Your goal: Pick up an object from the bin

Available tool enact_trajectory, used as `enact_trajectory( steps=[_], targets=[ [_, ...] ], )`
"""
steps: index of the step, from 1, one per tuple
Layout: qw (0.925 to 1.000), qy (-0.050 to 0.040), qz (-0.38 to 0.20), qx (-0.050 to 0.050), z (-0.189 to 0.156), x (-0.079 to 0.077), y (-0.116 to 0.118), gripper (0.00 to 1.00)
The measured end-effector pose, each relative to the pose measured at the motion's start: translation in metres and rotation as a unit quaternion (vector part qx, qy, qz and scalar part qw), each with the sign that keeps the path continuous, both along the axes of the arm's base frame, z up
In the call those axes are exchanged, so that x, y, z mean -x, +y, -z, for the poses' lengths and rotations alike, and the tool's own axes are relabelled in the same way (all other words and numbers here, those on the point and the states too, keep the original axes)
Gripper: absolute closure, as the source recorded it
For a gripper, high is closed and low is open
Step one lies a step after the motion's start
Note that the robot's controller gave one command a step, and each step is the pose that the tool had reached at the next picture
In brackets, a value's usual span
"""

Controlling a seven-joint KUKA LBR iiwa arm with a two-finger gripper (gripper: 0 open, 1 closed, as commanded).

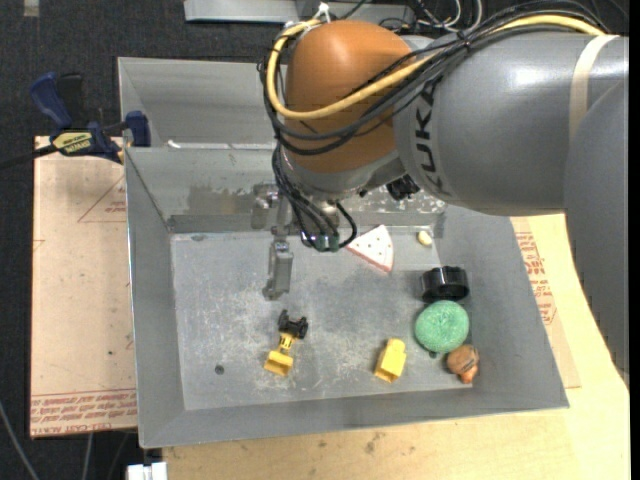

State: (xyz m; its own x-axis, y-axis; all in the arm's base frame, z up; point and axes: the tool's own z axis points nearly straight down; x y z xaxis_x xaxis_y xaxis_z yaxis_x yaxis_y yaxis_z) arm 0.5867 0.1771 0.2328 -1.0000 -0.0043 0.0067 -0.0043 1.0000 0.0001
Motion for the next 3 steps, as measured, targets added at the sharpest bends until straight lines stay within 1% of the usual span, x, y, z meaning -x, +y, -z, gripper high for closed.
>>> enact_trajectory(
  steps=[1, 2, 3],
  targets=[
    [1.0, -0.004, 0.002, -0.001, -0.005, -0.001, -0.001, 0.0],
    [0.9994, -0.0081, -0.034, -0.002, 0.012, 0.008, -0.009, 0.0],
    [0.9918, -0.0052, -0.128, -0.001, 0.076, 0.052, -0.033, 0.0]
  ],
)
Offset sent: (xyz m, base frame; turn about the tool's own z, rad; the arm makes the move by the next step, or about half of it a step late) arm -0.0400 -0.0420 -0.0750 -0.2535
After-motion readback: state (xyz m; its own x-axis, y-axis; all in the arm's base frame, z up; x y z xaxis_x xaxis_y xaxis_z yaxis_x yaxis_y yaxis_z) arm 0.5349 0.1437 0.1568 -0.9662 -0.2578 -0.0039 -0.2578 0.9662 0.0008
